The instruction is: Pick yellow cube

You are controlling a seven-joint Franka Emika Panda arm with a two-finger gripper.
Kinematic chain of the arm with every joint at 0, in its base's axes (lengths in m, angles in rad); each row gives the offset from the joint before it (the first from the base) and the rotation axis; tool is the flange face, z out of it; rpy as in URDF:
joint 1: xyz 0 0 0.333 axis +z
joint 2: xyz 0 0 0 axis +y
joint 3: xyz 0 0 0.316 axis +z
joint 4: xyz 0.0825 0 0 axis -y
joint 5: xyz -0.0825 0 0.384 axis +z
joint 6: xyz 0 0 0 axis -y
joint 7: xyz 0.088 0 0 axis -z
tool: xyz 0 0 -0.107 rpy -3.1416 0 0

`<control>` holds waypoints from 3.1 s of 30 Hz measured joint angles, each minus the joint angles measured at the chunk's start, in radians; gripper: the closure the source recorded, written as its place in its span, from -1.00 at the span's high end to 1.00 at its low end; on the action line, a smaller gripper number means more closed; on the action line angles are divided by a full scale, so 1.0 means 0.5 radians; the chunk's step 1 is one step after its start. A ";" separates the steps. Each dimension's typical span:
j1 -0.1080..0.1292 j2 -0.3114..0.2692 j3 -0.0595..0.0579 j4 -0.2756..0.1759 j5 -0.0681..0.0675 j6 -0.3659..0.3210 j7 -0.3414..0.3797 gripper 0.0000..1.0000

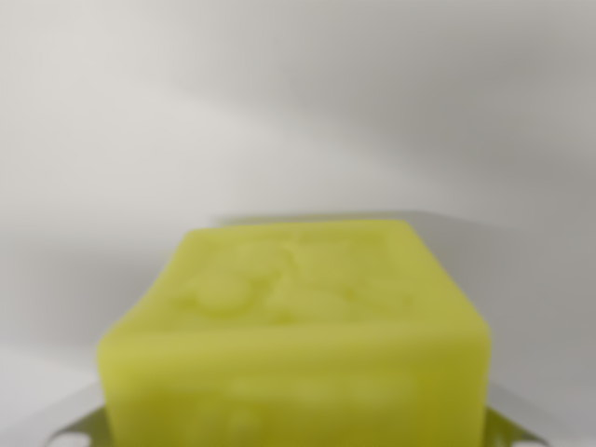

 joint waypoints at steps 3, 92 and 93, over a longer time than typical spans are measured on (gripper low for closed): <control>0.001 -0.039 0.000 -0.011 0.006 -0.029 -0.005 -1.00; 0.012 -0.976 -0.001 0.061 0.087 -1.039 -0.062 -1.00; 0.012 -0.982 -0.001 0.065 0.088 -1.049 -0.062 -1.00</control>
